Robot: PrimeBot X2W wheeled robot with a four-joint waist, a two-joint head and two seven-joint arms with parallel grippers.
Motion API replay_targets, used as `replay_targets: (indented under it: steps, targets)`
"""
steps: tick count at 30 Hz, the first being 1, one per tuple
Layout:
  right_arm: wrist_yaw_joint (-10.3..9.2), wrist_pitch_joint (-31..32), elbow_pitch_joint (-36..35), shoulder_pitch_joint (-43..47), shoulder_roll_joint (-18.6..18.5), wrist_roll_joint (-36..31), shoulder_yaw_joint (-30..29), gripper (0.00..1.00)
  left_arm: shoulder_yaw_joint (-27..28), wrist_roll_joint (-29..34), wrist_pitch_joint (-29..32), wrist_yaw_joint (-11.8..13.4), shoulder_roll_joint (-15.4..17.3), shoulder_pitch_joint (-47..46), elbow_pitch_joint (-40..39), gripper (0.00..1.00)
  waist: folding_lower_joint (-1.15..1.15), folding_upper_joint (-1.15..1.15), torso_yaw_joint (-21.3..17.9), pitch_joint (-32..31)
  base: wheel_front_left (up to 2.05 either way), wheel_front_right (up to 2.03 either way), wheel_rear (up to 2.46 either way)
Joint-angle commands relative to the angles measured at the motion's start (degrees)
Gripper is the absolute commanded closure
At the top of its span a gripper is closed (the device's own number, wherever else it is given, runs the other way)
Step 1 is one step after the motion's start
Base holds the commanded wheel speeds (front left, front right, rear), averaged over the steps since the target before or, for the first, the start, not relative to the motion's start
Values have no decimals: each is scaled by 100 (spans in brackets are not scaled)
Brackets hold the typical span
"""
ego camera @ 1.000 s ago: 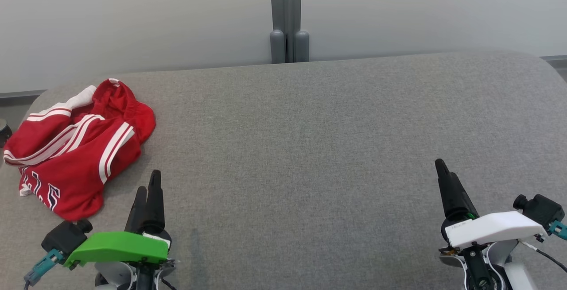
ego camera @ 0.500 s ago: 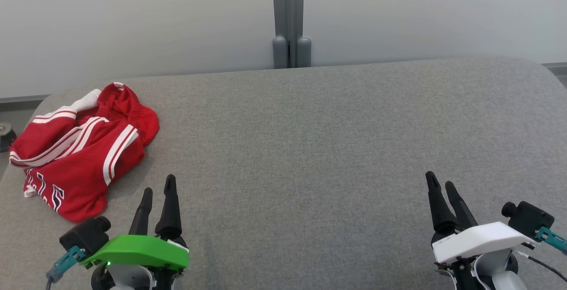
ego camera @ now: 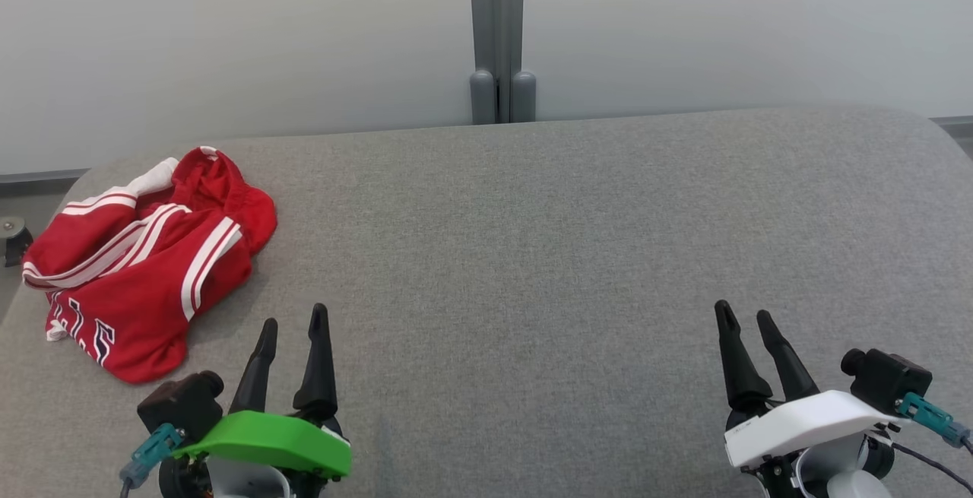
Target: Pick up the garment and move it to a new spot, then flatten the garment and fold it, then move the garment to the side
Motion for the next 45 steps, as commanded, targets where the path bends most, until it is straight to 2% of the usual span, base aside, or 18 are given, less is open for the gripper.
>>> replay_targets:
  steps: [1,20,30,45]
  targets:
    - [15,-61,-86,5,-32,-191,38,0,-45,163,-54,-11,50,21,-67,0,0,0,5,-12,0,0,0]
    - [16,-343,-167,118,-39,-1131,159,0,-221,1093,-338,-283,-9,135,3,0,0,0,38,-104,0,0,0]
    - [17,-467,-210,190,-43,-1519,146,0,-289,1506,-461,-335,-19,162,7,0,0,0,70,-136,0,0,0]
    - [18,-651,-202,273,-44,-1941,140,0,-442,2079,-637,-268,-14,220,-9,0,0,0,88,-167,0,0,0]
